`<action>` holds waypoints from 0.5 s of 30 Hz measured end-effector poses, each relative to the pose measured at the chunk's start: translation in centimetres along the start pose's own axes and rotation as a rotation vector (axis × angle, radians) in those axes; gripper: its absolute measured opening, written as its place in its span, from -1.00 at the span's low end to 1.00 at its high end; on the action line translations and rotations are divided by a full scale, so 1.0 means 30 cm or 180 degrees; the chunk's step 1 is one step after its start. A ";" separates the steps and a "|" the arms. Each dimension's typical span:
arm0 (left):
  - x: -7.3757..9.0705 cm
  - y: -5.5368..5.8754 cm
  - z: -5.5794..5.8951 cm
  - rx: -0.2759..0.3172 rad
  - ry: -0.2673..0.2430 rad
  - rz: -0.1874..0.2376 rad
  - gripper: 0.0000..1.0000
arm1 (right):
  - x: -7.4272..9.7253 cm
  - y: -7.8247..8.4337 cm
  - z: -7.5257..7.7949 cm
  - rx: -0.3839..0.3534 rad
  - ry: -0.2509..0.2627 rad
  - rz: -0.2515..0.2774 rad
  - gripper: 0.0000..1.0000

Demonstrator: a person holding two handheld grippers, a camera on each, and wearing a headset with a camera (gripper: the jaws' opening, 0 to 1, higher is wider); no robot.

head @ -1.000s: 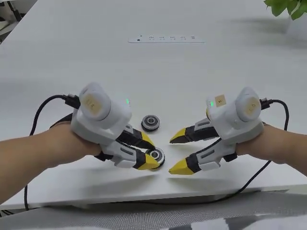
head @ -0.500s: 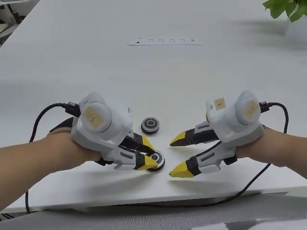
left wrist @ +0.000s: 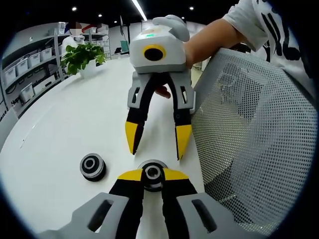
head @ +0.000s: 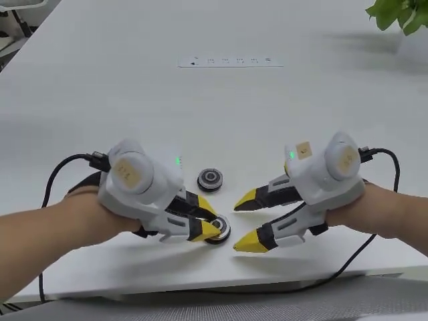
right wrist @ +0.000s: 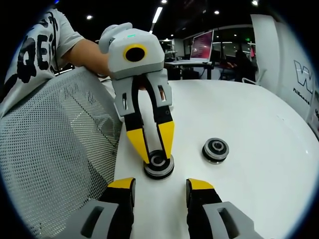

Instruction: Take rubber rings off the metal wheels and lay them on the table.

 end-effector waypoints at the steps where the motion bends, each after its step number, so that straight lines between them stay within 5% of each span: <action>1: 0.000 0.000 0.000 0.0016 -0.0004 0.0002 -0.84 | -0.001 -0.003 0.000 0.0004 -0.0004 0.0010 -0.24; 15: 0.003 -0.002 0.003 0.0056 -0.0023 0.0008 -0.84 | -0.026 -0.027 -0.008 -0.0012 -0.0054 0.0053 -0.37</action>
Point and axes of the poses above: the centre of the closed fingertips' face, and the gripper's own axes: x roughly backward along the fingers, z roughly to its right, y roughly out of its underside, the point moved 2 cm from there along x, roughly backward along the fingers, and after that the axes turned 2 degrees about -z, right-handed, at the moved point
